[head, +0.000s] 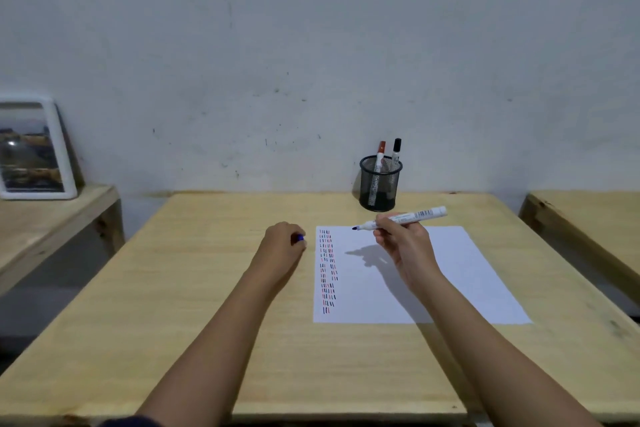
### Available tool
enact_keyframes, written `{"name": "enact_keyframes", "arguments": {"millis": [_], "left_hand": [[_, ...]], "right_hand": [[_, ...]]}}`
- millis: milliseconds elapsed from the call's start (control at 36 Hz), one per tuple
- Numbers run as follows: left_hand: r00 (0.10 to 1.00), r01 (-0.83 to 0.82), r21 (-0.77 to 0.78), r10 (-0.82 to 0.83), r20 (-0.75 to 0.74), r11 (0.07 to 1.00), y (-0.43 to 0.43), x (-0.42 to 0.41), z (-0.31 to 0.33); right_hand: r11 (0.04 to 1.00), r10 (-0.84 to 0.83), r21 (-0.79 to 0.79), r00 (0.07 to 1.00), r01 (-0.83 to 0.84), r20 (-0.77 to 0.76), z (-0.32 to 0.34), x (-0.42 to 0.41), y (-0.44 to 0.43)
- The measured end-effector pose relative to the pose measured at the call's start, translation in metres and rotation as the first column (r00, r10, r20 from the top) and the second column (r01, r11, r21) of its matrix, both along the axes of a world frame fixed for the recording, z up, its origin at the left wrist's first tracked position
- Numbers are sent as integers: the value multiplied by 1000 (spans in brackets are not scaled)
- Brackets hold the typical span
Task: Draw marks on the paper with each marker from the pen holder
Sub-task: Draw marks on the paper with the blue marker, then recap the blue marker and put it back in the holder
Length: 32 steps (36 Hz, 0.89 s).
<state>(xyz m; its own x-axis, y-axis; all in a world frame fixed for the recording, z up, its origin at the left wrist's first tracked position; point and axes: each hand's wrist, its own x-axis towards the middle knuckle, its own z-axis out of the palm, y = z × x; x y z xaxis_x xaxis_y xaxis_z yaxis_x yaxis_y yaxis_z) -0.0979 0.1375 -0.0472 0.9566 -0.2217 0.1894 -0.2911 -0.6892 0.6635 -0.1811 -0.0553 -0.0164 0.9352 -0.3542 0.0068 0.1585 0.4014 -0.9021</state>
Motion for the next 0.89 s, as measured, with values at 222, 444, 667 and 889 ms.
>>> {"name": "enact_keyframes", "arguments": {"millis": [222,444,667,889], "left_hand": [[928,-128,-804,-216,-303,580,-18,-16,22],[889,-108,-926,-382,-253,362,-38,-26,27],[885,-78,-922,-399,-239,379,-46,-35,29],[892,-24,-892,-393,-222,451,-50,-37,30]], "right_hand": [[995,-11,99,999,7,35,4,11,-2],[995,-13,98,994,3,108,11,15,3],[996,-20,86,995,12,98,8,11,0],[999,37,7,993,-38,109,8,8,5]]}}
